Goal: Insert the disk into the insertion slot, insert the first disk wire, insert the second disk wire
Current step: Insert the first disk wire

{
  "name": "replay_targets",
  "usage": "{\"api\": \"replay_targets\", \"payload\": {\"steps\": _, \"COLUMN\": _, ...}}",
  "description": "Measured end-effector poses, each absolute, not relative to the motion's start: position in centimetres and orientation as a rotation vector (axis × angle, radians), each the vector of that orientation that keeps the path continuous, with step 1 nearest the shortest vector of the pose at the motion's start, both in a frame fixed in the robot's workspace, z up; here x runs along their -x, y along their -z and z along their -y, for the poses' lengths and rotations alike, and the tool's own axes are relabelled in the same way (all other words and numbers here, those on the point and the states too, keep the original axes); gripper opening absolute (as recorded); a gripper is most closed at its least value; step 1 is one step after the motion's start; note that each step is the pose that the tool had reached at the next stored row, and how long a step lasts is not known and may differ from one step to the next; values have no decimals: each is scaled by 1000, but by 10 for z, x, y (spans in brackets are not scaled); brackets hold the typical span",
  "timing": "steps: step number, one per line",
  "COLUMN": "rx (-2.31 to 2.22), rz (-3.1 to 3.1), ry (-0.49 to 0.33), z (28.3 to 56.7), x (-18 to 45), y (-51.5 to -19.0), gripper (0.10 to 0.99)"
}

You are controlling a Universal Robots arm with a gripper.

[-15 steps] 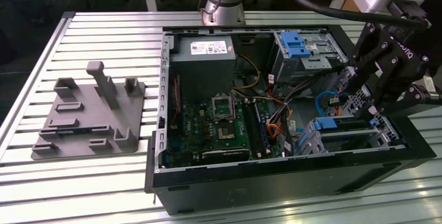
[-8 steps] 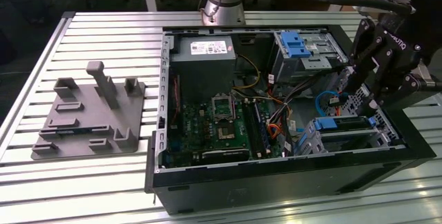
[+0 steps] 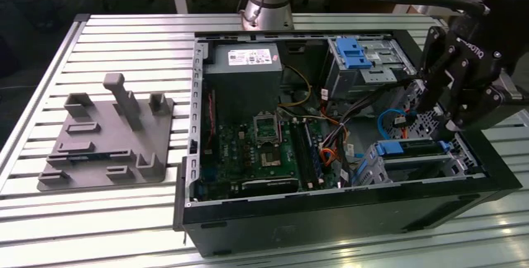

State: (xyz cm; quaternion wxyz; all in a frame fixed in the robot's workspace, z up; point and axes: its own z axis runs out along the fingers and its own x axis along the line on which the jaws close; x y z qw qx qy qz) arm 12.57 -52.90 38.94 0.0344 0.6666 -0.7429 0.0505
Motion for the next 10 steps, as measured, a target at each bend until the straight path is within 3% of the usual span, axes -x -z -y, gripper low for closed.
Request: {"api": "replay_targets", "payload": {"steps": 10, "rx": -2084, "rz": 2246, "ry": -165, "z": 514, "x": -126, "y": -384, "gripper": 557}}
